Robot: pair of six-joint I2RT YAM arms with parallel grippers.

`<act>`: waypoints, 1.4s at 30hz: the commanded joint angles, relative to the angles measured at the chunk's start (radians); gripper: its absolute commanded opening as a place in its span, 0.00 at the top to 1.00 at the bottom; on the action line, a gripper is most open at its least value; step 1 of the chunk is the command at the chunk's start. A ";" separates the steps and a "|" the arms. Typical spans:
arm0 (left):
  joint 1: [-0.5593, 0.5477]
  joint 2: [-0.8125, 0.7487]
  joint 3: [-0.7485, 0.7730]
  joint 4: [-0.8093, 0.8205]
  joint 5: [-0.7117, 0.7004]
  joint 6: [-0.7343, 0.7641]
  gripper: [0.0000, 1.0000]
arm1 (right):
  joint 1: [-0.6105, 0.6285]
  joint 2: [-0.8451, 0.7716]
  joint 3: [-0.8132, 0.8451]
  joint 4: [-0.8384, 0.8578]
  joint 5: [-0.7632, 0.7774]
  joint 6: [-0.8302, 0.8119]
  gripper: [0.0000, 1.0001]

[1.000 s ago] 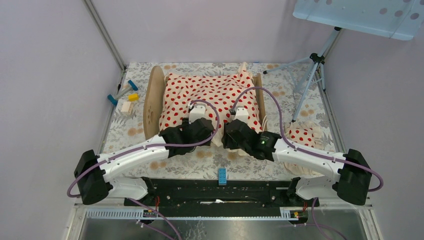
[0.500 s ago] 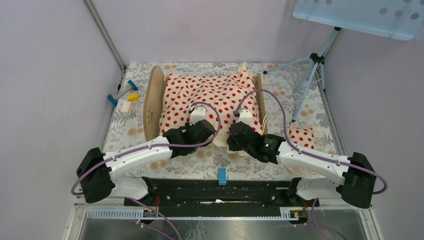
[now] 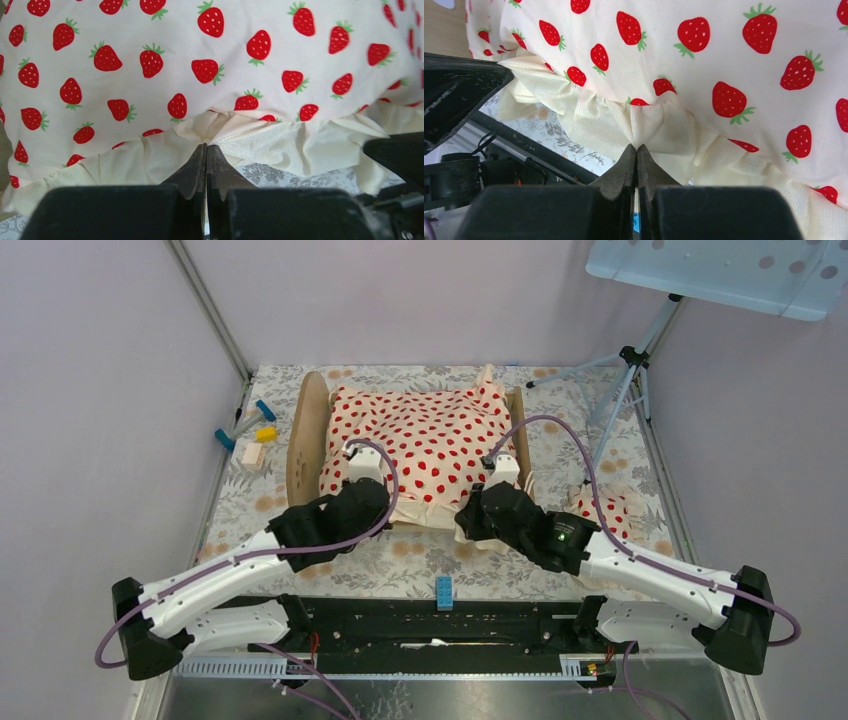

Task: Set up the pet bed
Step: Adjust the mattress on the bed frame.

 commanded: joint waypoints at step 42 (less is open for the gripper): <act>-0.034 0.291 0.509 0.017 0.463 0.314 0.53 | -0.633 -0.176 0.082 -0.334 -0.068 -0.148 0.27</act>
